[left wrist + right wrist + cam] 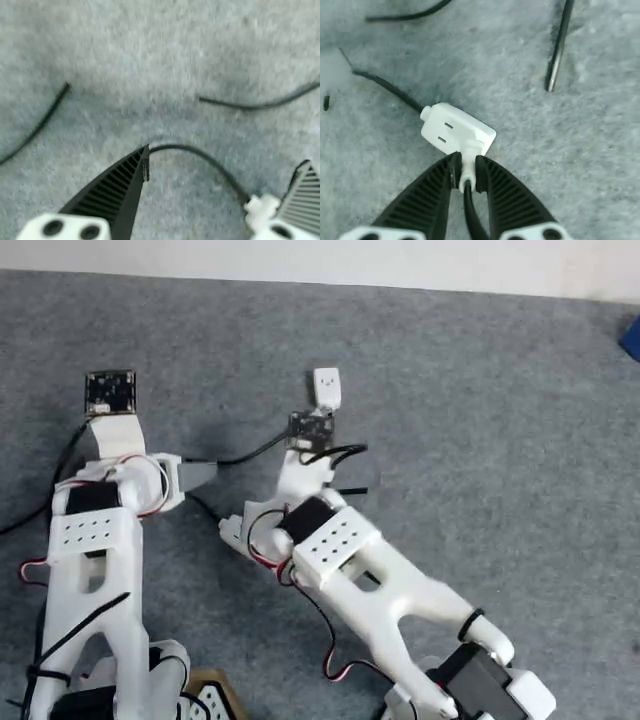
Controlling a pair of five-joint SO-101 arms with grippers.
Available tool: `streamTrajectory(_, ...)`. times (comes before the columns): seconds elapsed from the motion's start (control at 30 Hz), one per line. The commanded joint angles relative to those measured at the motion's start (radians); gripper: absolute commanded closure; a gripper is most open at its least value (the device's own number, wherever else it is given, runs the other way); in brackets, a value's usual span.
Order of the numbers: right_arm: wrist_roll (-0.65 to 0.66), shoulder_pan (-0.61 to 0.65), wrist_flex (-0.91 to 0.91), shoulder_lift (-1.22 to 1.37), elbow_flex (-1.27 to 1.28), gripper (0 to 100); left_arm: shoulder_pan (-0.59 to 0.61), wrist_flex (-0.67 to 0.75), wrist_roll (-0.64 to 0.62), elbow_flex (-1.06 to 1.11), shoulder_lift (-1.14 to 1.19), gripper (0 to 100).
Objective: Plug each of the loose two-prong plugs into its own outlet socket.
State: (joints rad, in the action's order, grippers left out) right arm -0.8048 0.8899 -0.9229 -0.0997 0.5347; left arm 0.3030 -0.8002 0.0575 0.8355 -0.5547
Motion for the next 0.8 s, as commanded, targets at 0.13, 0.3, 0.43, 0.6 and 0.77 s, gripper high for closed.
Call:
streamTrajectory(0.13,0.023,0.028,0.010,0.077,-0.005,99.3,0.013,-0.034,-0.008,-0.068,-0.001,58)
streamTrajectory(0.3,0.023,0.077,0.004,0.305,-0.096,99.3,0.007,-0.075,-0.008,-0.111,-0.001,58)
streamTrajectory(0.43,0.023,0.090,-0.091,0.450,-0.223,99.3,0.007,-0.187,-0.005,-0.213,-0.001,58)
streamTrajectory(0.6,0.020,0.087,-0.162,0.467,-0.275,99.3,0.007,-0.273,-0.005,-0.311,-0.001,58)
streamTrajectory(0.77,0.023,0.088,-0.239,0.466,-0.283,99.3,0.007,-0.362,-0.003,-0.380,-0.001,58)
